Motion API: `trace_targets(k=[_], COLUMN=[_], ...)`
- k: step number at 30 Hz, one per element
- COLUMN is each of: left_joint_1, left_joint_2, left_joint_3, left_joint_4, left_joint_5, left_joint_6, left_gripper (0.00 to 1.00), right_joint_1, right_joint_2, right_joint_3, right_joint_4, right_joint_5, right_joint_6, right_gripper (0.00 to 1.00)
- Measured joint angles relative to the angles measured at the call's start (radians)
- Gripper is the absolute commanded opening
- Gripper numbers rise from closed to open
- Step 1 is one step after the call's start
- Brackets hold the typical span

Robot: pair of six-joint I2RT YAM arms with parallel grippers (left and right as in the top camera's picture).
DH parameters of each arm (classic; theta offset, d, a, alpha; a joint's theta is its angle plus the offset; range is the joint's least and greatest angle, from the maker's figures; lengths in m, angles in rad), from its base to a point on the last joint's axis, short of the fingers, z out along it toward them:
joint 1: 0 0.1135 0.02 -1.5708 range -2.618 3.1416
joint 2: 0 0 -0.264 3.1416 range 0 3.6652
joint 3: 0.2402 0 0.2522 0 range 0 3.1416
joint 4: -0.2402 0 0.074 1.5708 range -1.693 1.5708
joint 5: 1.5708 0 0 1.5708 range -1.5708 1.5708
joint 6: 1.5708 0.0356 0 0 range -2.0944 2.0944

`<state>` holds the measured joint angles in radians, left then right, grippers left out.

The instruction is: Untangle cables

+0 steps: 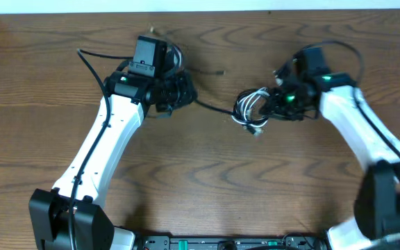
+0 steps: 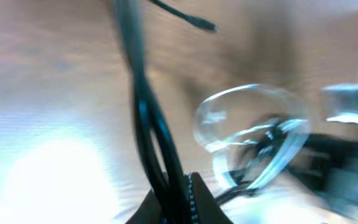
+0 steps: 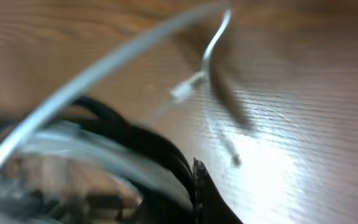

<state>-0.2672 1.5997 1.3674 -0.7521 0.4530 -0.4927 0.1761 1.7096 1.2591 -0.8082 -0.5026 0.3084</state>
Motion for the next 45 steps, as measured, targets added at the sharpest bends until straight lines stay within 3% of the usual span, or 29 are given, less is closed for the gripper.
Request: trace_targets(k=[4, 9, 20, 31, 42, 45], left_joint_1=[0.000, 0.004, -0.054, -0.235, -0.322, -0.332], left_joint_2=[0.000, 0.000, 0.000, 0.115, 0.269, 0.286], left_joint_3=[0.000, 0.000, 0.000, 0.000, 0.000, 0.000], left_joint_4=[-0.077, -0.089, 0.025, 0.242, 0.343, 0.340], left_joint_5=[-0.090, -0.124, 0.171, 0.138, 0.086, 0.053], left_joint_6=[0.046, 0.082, 0.101, -0.024, -0.148, -0.163], left_gripper=[0.09, 0.22, 0.43, 0.43, 0.43, 0.38], right_joint_1=[-0.013, -0.012, -0.012, -0.009, -0.009, -0.009], right_joint_2=[-0.119, -0.151, -0.150, -0.150, -0.150, -0.150], right_joint_3=[0.000, 0.000, 0.000, 0.000, 0.000, 0.000], right_joint_4=[-0.039, -0.090, -0.113, -0.130, -0.130, -0.129], right_joint_5=[-0.001, 0.090, 0.246, 0.238, 0.156, 0.144], right_joint_6=[-0.050, -0.056, -0.031, -0.028, -0.031, -0.031], right_gripper=[0.01, 0.01, 0.01, 0.01, 0.01, 0.01])
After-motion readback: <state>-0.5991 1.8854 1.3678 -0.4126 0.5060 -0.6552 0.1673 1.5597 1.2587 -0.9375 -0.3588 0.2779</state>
